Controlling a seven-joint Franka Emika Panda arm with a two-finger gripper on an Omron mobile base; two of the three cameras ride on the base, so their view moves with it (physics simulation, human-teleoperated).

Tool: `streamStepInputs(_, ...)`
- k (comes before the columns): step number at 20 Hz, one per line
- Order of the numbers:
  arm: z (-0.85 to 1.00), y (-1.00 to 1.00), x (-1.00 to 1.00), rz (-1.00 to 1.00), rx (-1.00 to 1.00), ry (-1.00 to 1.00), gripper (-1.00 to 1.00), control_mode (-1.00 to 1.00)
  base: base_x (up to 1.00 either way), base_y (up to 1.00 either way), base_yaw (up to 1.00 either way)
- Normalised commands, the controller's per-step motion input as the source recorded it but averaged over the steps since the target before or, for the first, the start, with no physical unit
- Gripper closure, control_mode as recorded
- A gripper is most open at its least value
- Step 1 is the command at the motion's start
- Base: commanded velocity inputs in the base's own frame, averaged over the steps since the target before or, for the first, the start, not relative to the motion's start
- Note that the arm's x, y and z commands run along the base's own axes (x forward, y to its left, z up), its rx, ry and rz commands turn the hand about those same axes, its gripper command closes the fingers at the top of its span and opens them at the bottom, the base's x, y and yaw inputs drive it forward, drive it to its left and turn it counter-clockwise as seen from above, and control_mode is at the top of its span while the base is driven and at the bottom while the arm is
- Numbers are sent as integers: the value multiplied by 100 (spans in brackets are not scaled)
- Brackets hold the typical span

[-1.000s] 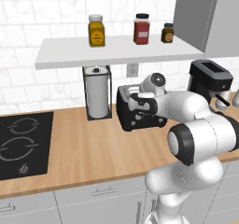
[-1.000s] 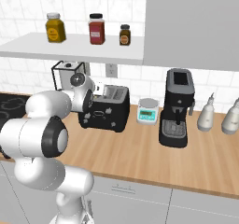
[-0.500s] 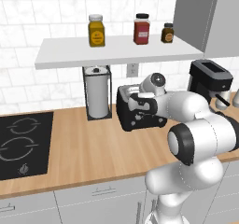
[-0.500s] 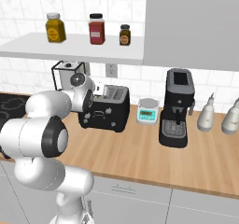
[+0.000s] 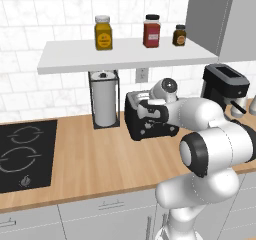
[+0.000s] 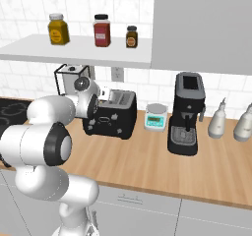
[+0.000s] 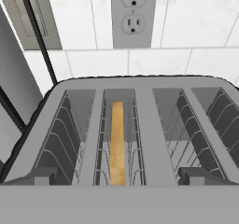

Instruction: Start the toaster. Once the lever pops up, take the bread to the plate on the dining counter.

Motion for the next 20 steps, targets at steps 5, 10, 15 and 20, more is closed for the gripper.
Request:
streamStepInputs(5,0,0,0,0,0,0,-100,-100,0,0,0)
streamStepInputs(10,0,0,0,0,0,0,-100,-100,0,0,0)
streamStepInputs(15,0,0,0,0,0,0,-100,-100,0,0,0)
streamStepInputs(20,0,0,0,0,0,0,-100,-100,0,0,0)
